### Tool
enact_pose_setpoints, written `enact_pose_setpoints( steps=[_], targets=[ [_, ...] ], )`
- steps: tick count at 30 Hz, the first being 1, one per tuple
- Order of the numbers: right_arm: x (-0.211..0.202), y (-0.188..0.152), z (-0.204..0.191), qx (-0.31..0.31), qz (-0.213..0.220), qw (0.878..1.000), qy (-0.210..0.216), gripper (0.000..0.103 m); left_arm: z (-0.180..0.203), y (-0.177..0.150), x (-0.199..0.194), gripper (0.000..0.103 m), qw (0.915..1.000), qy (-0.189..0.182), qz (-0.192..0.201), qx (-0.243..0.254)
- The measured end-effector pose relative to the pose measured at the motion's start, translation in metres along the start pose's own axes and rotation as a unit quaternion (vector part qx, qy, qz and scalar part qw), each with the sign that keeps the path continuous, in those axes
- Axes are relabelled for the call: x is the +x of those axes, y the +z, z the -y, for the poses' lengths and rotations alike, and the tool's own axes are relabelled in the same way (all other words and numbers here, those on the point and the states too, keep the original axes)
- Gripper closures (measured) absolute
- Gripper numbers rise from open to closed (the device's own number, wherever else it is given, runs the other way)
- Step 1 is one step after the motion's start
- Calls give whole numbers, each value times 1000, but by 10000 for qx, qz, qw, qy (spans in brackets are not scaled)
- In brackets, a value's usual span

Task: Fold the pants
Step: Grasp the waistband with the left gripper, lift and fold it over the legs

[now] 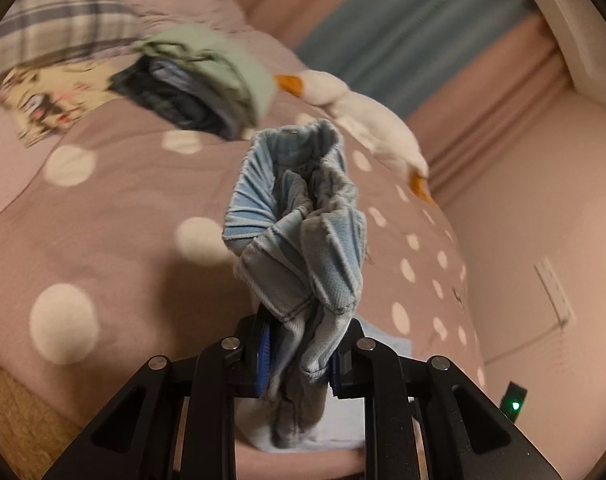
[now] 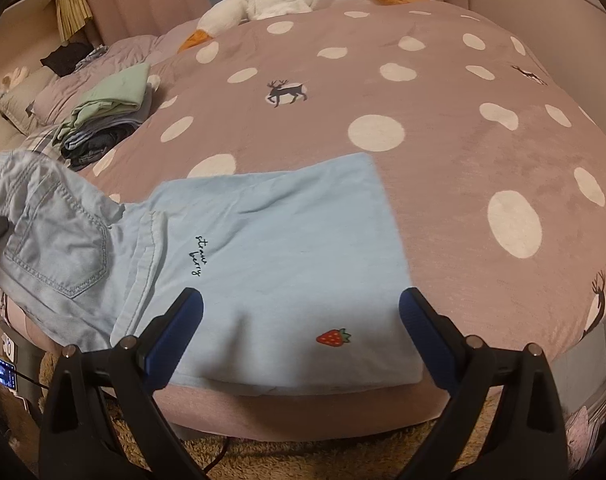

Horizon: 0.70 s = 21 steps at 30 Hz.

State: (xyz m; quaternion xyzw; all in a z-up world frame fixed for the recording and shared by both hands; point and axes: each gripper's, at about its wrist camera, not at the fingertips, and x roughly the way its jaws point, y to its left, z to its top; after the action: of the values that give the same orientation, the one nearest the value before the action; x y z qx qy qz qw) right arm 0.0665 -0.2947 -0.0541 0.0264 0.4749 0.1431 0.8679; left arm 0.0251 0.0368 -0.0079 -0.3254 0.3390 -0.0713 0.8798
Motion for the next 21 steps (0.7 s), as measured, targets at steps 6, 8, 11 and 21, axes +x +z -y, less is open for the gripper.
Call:
enact_pose_setpoints(
  steps=[6,8,11,21],
  targets=[
    [-3,-2,12,150,36,9999,-45,4,26,-9,19,83,9986,-141,-265,437],
    [-4,-3,15,194,45,9998,-57,4,32,-12,27,83,9976,-225,-394,516],
    [-4,-4,21,272,40,9996,-73,4,45,-19,37,83,9959,-303,-551,645],
    [-3,-9,37,482,5,9987,-138,4,64,-47,90,83,9869,-407,-1280,895]
  ],
)
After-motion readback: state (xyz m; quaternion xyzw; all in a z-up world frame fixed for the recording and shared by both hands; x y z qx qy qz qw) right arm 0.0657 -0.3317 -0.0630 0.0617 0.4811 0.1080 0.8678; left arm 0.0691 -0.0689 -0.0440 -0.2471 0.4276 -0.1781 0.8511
